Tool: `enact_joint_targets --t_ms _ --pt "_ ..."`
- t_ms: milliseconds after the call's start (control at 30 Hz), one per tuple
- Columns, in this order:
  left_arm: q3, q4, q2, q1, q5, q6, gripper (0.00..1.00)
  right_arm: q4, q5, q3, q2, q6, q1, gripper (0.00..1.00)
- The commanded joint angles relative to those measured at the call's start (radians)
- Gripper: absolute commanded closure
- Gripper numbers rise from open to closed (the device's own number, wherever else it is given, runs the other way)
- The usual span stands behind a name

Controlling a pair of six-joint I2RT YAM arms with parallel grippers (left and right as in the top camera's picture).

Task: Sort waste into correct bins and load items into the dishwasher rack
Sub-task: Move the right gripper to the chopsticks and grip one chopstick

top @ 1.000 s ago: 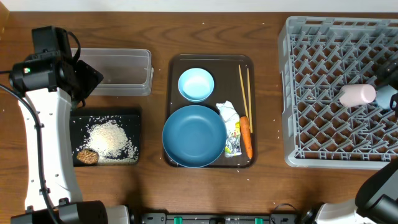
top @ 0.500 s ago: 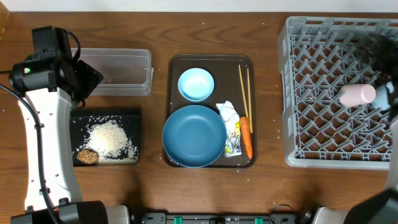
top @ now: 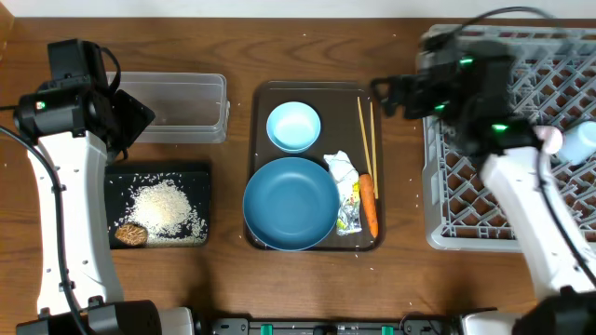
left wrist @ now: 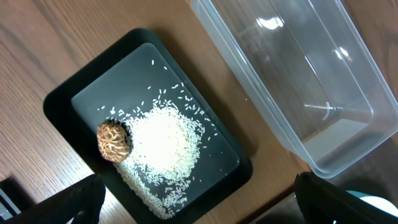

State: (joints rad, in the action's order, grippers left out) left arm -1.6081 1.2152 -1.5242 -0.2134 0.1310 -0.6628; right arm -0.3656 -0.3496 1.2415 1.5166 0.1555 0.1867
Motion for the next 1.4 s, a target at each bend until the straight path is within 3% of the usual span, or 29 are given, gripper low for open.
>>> enact_joint_targets --t_ms 0,167,433,733,967,1367 --pt "-0.013 0.003 0.015 -0.002 0.009 -0.016 0.02 -0.049 0.272 0.001 0.064 0.014 0.097 0.03" --pt "-0.013 0.003 0.015 -0.002 0.009 -0.016 0.02 -0.106 0.33 0.001 0.132 0.069 0.183 0.11" --pt "-0.013 0.003 0.015 -0.002 0.009 -0.016 0.02 -0.106 0.323 0.001 0.18 0.108 0.254 0.12" --pt "-0.013 0.003 0.015 -0.002 0.009 -0.016 0.02 -0.09 0.458 0.001 0.214 0.227 0.254 0.38" --pt "-0.013 0.003 0.015 -0.002 0.009 -0.016 0.02 0.01 0.465 0.001 0.32 0.233 0.254 0.38" --pt "-0.013 0.003 0.015 -0.002 0.009 -0.016 0.02 0.083 0.489 0.001 0.445 0.232 0.255 0.51"
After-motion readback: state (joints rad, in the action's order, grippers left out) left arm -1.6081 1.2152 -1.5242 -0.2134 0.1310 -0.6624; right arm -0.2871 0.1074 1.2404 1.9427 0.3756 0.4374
